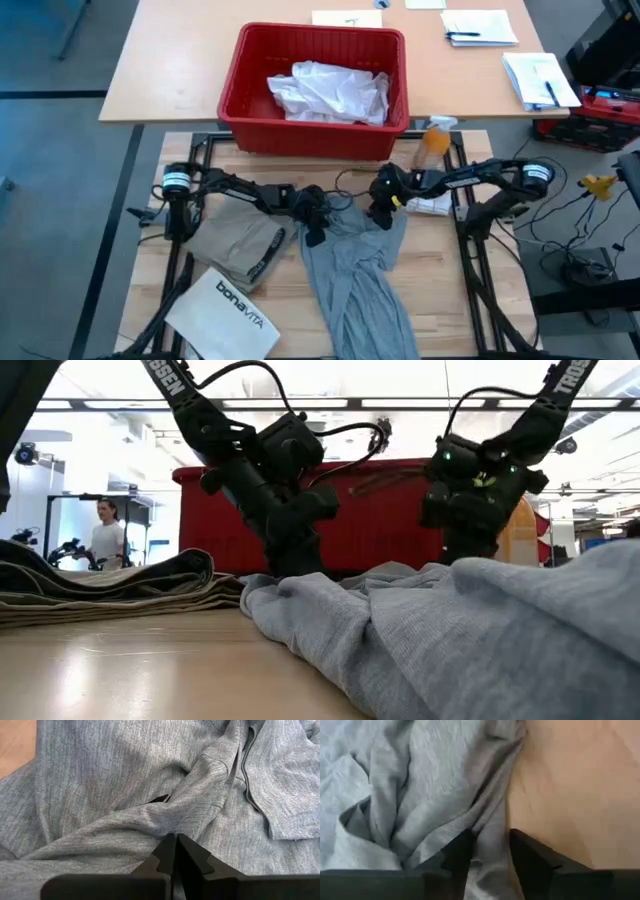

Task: Fold laundry
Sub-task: Fold the gray shirt

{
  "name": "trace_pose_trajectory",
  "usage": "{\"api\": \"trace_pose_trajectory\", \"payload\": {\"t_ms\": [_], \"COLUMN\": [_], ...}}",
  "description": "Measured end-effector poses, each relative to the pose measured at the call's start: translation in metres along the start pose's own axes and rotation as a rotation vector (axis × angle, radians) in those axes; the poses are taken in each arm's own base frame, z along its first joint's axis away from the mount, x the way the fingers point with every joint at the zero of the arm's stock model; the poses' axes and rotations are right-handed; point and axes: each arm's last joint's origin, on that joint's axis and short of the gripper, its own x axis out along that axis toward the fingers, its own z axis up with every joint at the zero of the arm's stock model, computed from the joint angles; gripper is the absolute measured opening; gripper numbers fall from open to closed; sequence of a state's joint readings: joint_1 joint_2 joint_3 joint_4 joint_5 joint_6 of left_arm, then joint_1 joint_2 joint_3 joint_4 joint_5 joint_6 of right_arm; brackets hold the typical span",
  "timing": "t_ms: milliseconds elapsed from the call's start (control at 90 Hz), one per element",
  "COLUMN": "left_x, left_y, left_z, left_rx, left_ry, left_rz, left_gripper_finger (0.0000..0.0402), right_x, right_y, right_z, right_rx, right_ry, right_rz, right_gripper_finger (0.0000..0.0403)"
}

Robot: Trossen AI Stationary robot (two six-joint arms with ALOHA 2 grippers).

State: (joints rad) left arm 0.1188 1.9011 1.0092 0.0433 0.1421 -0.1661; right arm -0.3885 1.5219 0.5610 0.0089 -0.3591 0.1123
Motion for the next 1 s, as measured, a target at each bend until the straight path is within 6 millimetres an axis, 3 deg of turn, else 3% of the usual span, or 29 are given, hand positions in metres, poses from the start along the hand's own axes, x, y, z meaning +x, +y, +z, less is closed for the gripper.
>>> {"api": "trace_pose_trajectory", "payload": {"t_ms": [267,400,622,733,878,1000], "left_x": [0.000,0.000,0.000,0.000,0.000,0.000], "left_y": [0.000,0.000,0.000,0.000,0.000,0.001], "left_z": [0.000,0.000,-0.001,-0.001,-0.001,0.000], "left_rx": [-0.003,-0.003,-0.004,-0.005,-0.005,-0.007], "left_ry": [0.000,0.000,0.001,0.004,0.007,0.002], "left_rz": [0.001,0.001,0.001,0.002,0.002,0.004], "left_gripper_finger": [0.0000,0.0000,0.0000,0.0000,0.0000,0.0000], "right_x": [0.004,-0.009,-0.051,-0.066,-0.073,-0.065], "right_y": [-0.001,0.002,0.019,0.026,0.029,0.025], "right_z": [-0.002,0.000,0.008,-0.001,-0.016,-0.030], "right_rx": [0.007,0.018,-0.011,0.027,0.082,0.128], "right_ry": [0.023,0.010,-0.112,-0.092,-0.035,0.042], "right_rz": [0.022,-0.038,-0.064,-0.090,-0.096,-0.064], "right_gripper_finger": [0.0007,0.0001,0.0000,0.0000,0.0000,0.0000]}}
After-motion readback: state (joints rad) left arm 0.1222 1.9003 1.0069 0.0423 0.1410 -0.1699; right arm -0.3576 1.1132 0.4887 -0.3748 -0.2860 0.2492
